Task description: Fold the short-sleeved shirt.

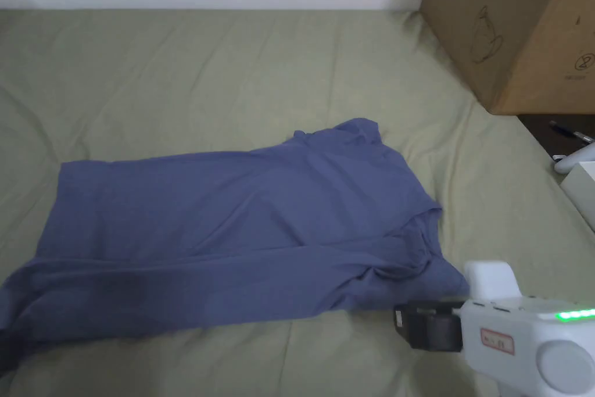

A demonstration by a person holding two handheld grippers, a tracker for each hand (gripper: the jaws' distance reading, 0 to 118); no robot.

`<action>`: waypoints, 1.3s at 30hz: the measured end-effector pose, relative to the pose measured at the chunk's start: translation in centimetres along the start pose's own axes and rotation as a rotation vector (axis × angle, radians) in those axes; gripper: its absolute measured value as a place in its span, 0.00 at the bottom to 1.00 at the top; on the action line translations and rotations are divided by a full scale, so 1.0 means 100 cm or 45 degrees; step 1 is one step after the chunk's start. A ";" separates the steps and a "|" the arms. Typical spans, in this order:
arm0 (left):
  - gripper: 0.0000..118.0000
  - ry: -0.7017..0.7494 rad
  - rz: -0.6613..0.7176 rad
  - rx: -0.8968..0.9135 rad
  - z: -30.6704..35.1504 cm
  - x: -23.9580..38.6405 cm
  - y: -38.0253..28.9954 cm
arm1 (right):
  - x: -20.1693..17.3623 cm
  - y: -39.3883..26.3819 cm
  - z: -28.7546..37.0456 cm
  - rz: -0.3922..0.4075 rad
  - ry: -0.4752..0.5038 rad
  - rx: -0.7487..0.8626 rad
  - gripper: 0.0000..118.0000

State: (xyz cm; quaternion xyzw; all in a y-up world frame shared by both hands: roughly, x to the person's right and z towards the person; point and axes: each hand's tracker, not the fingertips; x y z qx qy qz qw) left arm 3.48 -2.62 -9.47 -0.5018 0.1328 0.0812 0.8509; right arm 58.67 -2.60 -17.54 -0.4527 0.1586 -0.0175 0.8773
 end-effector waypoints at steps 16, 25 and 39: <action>0.03 -0.005 -0.086 -0.030 0.011 0.001 0.002 | -0.019 0.018 -0.046 0.260 -0.213 -0.090 0.13; 0.03 -0.031 -0.133 0.028 0.063 -0.016 -0.015 | 0.002 -0.001 0.038 0.025 -0.102 -0.033 0.13; 0.73 -0.051 -0.050 -0.020 0.056 -0.032 -0.068 | 0.019 -0.060 0.066 -0.190 -0.087 -0.137 0.98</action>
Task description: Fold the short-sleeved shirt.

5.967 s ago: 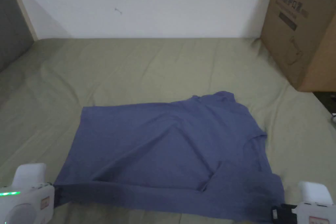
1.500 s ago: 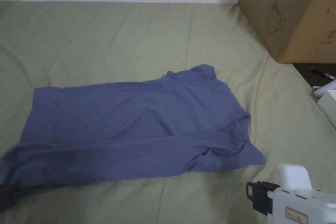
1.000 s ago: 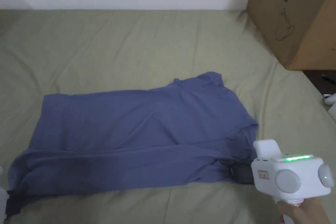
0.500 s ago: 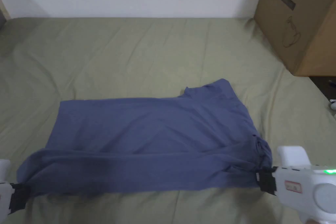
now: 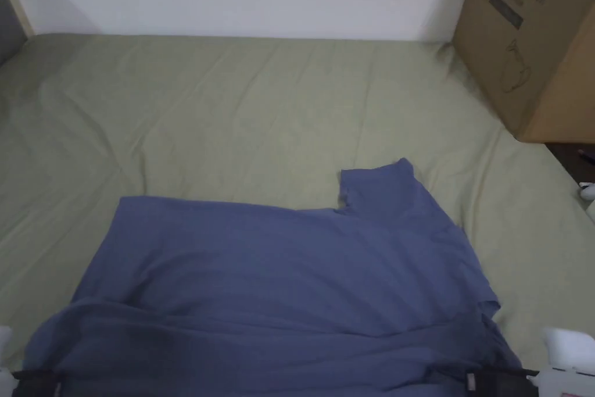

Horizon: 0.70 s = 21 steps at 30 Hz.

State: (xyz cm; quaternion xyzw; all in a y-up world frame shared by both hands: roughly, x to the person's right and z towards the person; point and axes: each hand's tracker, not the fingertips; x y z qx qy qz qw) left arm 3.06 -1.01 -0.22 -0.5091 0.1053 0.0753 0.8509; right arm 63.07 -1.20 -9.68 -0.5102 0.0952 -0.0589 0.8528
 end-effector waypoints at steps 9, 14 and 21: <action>0.37 -0.200 0.185 0.302 0.046 0.002 0.057 | -0.019 0.063 0.029 0.086 0.024 0.151 0.28; 0.00 -0.148 0.099 0.363 0.020 0.033 0.105 | -0.021 0.111 -0.009 0.082 0.013 0.210 0.00; 0.00 -0.185 0.086 0.310 -0.018 0.070 0.143 | -0.026 0.194 -0.095 0.134 -0.072 0.163 0.04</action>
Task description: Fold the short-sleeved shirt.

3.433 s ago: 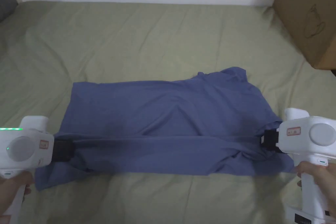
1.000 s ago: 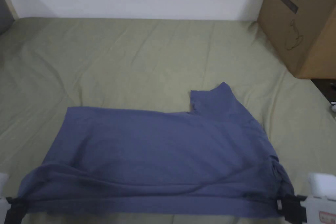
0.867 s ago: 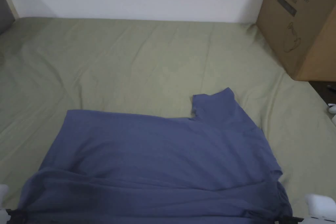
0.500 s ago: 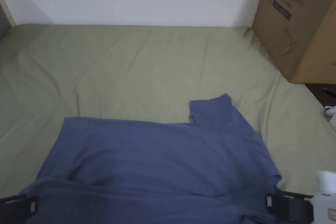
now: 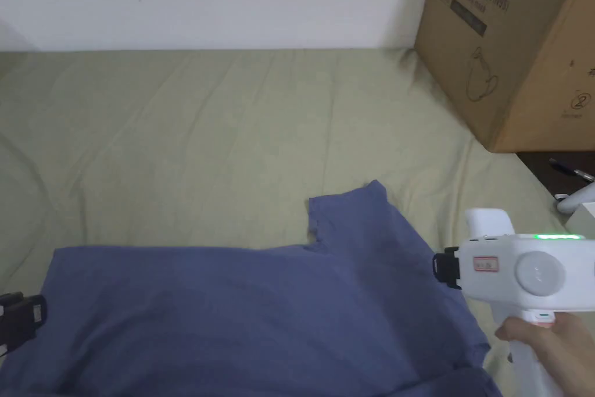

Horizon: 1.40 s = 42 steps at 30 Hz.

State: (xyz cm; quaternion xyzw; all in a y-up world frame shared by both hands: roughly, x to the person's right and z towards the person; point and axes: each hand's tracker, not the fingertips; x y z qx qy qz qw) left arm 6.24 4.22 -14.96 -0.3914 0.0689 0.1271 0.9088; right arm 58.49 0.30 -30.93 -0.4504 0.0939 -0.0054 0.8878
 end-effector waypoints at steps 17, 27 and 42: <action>0.82 0.060 0.007 -0.146 -0.068 -0.034 0.030 | -0.010 0.015 -0.076 0.194 -0.173 -0.032 0.04; 0.86 0.199 0.054 -0.192 -0.169 -0.038 0.086 | -0.005 0.014 -0.089 0.051 -0.155 -0.060 0.04; 0.01 0.197 -0.127 -0.124 -0.140 -0.017 0.086 | 0.003 0.038 -0.025 -0.049 -0.006 0.007 0.04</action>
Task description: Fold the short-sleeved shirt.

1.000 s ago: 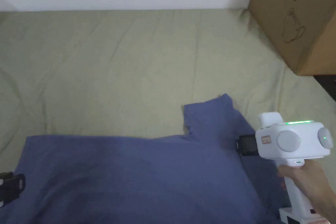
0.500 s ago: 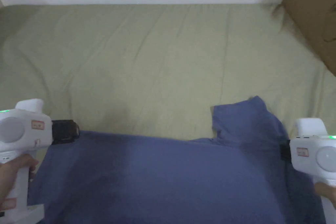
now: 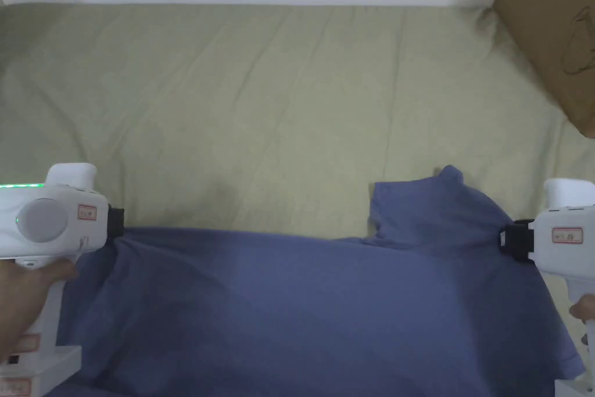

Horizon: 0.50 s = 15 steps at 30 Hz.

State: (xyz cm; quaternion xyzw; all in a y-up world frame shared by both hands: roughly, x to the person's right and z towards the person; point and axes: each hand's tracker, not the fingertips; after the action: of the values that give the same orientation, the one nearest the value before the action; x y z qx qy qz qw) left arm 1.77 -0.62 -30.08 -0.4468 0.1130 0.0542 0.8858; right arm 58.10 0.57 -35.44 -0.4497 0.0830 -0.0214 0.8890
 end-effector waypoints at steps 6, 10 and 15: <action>0.01 -0.048 0.021 0.117 0.081 -0.021 -0.010 | -0.006 -0.008 0.077 0.099 0.043 0.107 0.04; 0.01 -0.048 -0.011 0.170 0.146 -0.030 -0.048 | -0.003 -0.036 0.133 0.116 0.086 0.140 0.04; 0.01 -0.046 -0.004 0.114 0.179 -0.050 -0.123 | 0.006 -0.115 0.165 0.127 0.142 0.060 0.04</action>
State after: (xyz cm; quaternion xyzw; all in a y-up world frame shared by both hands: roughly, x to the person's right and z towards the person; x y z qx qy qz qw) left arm 2.06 6.48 -8.98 -0.4058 0.0984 0.0557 0.9069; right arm 61.89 6.81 -16.67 -0.4221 0.1543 -0.0039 0.8933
